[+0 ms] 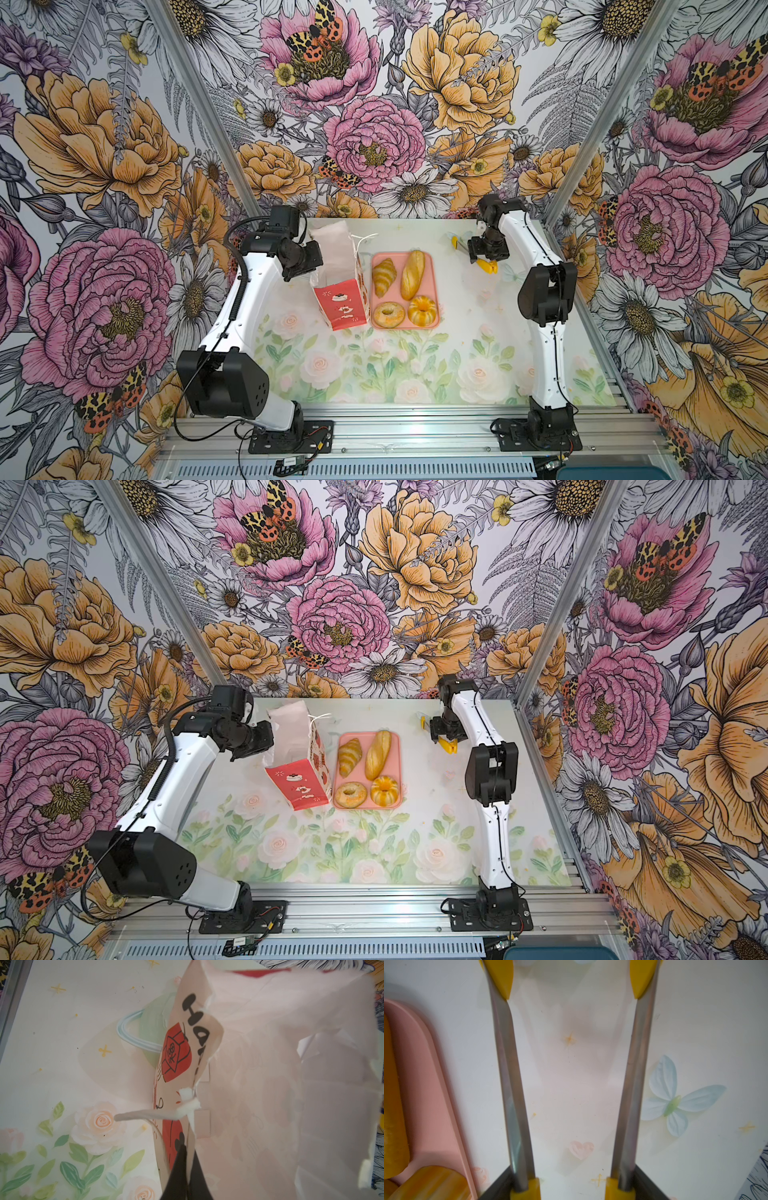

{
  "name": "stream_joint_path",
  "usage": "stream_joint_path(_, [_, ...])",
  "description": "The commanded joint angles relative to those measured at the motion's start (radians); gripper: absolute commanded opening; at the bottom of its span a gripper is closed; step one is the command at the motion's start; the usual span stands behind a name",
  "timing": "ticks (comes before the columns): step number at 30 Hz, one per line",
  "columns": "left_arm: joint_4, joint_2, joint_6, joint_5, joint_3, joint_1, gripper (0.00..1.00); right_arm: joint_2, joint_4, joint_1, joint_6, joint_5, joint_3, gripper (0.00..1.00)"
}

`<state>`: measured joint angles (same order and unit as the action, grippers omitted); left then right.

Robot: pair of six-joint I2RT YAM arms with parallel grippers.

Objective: Pack bread into a paper bag
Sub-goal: Pick up the clamp from the center of the board, then pick up the fake bread from the plate.

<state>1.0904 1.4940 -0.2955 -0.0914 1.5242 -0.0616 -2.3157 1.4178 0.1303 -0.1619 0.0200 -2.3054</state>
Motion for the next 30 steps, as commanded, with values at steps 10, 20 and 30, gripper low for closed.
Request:
stream_joint_path(10, [-0.024, 0.006, 0.015, -0.023, 0.010, -0.009, 0.00, 0.262, 0.093, 0.081, -0.014, 0.036, 0.057, 0.75])
stream_joint_path(20, [-0.027, -0.001, 0.026, -0.027, 0.010, -0.010, 0.00, 0.378, 0.105, 0.181, -0.071, -0.066, 0.138, 0.76])
stream_joint_path(30, [-0.031, -0.030, 0.025, -0.022, -0.039, -0.007, 0.00, 0.345, 0.094, 0.276, -0.119, -0.147, 0.120, 0.76])
